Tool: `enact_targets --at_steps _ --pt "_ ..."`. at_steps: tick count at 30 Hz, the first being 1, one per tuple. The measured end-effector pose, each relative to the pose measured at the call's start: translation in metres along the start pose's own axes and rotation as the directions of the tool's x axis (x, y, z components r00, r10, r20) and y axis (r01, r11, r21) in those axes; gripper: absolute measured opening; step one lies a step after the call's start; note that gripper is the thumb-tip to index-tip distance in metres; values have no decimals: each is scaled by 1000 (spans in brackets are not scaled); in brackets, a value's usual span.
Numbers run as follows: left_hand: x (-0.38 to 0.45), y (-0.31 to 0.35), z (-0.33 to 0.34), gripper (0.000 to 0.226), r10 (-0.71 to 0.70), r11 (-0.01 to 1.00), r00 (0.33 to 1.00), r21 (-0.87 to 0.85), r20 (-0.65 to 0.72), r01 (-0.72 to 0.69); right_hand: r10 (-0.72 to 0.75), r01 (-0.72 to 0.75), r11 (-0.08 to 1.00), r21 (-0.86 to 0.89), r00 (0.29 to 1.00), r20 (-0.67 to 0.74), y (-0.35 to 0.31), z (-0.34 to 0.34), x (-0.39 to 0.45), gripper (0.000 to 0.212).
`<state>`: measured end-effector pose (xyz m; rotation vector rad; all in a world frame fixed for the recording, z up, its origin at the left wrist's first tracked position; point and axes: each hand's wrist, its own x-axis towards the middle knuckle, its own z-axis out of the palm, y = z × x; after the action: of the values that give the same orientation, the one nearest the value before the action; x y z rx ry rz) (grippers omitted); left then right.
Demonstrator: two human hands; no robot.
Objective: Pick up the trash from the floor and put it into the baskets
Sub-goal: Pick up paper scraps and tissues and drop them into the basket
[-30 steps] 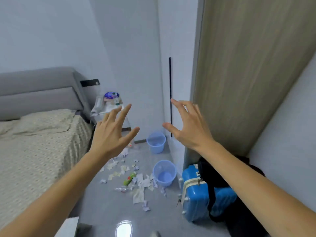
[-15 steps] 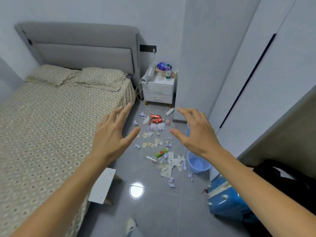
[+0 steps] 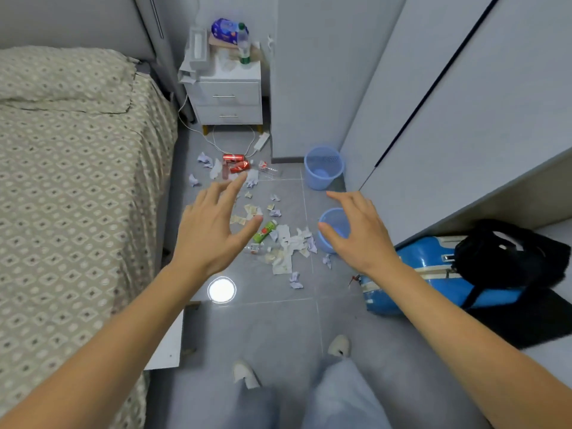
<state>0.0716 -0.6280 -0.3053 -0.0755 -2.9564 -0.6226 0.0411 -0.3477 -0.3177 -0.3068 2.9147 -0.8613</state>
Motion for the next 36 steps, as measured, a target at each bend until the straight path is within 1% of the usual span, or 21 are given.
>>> enact_targets --at_steps 3,7,9,12,14,16,19,22,24,26,28,29,31,32,33,35,36 --pt "31 -22 73 73 -10 1000 998 -19 64 11 12 -12 1000 2 998 62 50 51 40 52" --pt "65 -59 212 72 -45 998 984 -23 170 50 0 -3 1000 18 989 149 139 155 87 45" --pt "80 -79 294 70 -56 997 977 -43 204 66 -26 22 1000 20 982 185 195 219 109 43" --pt "95 -117 439 69 -60 993 967 -81 249 82 -79 87 996 -23 968 236 297 325 135 39" --pt "94 -142 536 70 -70 990 954 -96 292 102 -114 143 987 -73 944 310 375 396 143 39" --pt "87 -163 627 71 -47 992 945 -97 325 82 -120 181 975 -125 914 388 451 462 143 43" --pt "62 -185 739 71 -22 993 913 -101 408 69 -58 173 963 -206 882 467 541 539 133 45" --pt "39 -194 831 70 64 996 854 -92 517 -19 62 94 953 -287 868 492 608 589 125 55" --pt "22 -196 880 72 131 991 785 -78 605 -105 158 24 941 -338 852 499 642 614 120 67" --pt "6 -200 917 80 161 985 720 -60 675 -164 210 -2 922 -388 844 494 668 634 119 79" --pt "-7 -208 945 87 177 974 695 -21 697 -227 213 -5 908 -418 866 452 685 651 124 86" --pt "-12 -211 955 86 183 967 690 -1 701 -256 212 -18 910 -415 878 428 691 658 128 85" --pt "-20 -215 972 73 217 951 710 19 670 -308 205 -36 921 -387 892 403 701 671 133 77" --pt "-23 -216 977 65 242 944 728 19 642 -331 168 -15 931 -365 905 391 706 677 135 68" --pt "-24 -216 981 59 262 938 738 15 622 -346 125 14 939 -345 918 376 710 682 135 56" --pt "-22 -217 987 58 305 928 742 -12 596 -372 79 41 946 -323 933 350 714 686 131 29" --pt "-19 -217 988 57 328 926 746 -39 579 -376 58 55 948 -313 938 342 712 686 129 20"
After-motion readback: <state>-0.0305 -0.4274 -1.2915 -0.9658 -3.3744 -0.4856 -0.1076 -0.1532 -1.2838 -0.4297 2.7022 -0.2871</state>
